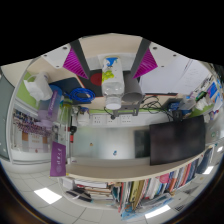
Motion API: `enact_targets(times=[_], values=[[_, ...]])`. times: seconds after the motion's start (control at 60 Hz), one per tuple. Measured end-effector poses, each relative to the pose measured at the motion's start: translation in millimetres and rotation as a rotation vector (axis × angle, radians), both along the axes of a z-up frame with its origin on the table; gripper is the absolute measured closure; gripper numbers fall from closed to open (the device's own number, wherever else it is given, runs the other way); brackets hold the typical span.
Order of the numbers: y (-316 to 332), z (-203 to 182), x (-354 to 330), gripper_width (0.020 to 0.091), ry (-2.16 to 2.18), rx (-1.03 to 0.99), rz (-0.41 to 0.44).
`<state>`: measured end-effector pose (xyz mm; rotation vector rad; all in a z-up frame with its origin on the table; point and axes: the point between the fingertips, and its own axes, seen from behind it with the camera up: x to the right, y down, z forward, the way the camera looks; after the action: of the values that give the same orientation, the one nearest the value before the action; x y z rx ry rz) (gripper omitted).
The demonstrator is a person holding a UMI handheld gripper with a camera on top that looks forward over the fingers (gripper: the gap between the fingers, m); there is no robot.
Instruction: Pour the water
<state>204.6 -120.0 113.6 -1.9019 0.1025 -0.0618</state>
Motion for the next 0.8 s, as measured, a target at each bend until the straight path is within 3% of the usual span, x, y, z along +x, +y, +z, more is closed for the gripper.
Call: enact_targets(times=[0.267, 0.4, 0.45, 0.5, 0.8], values=[[64.5, -36.1, 5.2, 0.0278, -0.056, 0.044, 0.01], [82.5, -43.0, 2.3, 0.037, -0.067, 0.052, 0.031], [87.0, -43.6, 0.8, 0.0446, -0.061, 0.059, 0.037], [89.8, -43.3, 0.0, 0.0575, -0.062, 0.065, 0.038], [85.4, -42.4, 3.9, 0.071, -0.084, 0.07, -0.009]])
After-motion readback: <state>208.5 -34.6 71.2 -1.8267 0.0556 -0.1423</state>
